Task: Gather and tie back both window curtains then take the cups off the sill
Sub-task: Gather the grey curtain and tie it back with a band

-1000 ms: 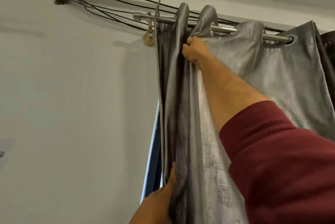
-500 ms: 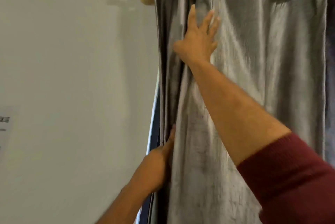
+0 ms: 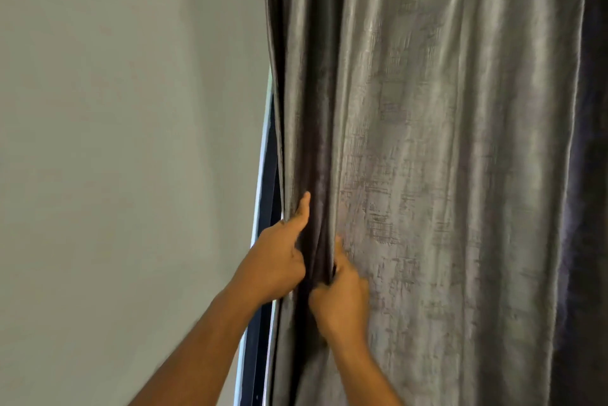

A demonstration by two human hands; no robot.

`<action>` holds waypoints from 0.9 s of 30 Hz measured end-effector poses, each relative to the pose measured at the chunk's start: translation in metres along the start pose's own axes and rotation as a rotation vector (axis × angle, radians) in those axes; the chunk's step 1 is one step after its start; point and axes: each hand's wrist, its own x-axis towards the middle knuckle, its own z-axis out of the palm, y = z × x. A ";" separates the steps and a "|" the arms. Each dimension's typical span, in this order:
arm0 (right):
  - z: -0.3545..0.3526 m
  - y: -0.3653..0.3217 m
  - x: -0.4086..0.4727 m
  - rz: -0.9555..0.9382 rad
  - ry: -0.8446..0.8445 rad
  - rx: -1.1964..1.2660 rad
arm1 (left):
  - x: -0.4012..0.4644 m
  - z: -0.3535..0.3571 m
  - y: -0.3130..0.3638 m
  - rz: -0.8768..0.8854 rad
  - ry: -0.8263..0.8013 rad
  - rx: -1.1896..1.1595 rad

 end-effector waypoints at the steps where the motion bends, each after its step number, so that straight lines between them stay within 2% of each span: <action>1: 0.007 0.012 -0.008 -0.004 -0.001 -0.033 | 0.000 0.005 0.000 0.001 0.003 0.004; 9: 0.030 0.066 -0.059 -0.109 0.059 -0.165 | -0.033 0.070 -0.004 -0.175 -0.025 0.097; 11: 0.030 0.067 -0.068 -0.115 0.062 -0.194 | -0.042 0.075 -0.004 -0.177 0.016 0.062; 15: 0.026 0.064 -0.084 -0.117 -0.010 -0.194 | -0.059 0.079 0.001 -0.182 0.131 -0.169; 17: 0.025 0.061 -0.089 -0.084 -0.043 -0.187 | -0.061 0.080 0.005 -0.165 0.153 -0.162; 20: 0.023 0.062 -0.093 -0.034 -0.190 -0.212 | -0.059 0.087 0.004 -0.142 0.161 -0.002; 23: 0.001 0.067 -0.086 -0.108 -0.437 -0.138 | -0.062 0.088 0.005 -0.175 0.183 0.083; 24: -0.012 0.069 -0.079 -0.102 -0.472 -0.086 | -0.065 0.086 0.007 -0.154 0.196 0.087; 26: -0.044 0.064 -0.063 -0.031 -0.323 0.030 | -0.070 0.086 0.007 -0.109 0.186 0.122; 27: -0.060 0.059 -0.051 0.004 -0.140 0.072 | -0.070 0.089 0.005 -0.075 0.187 0.177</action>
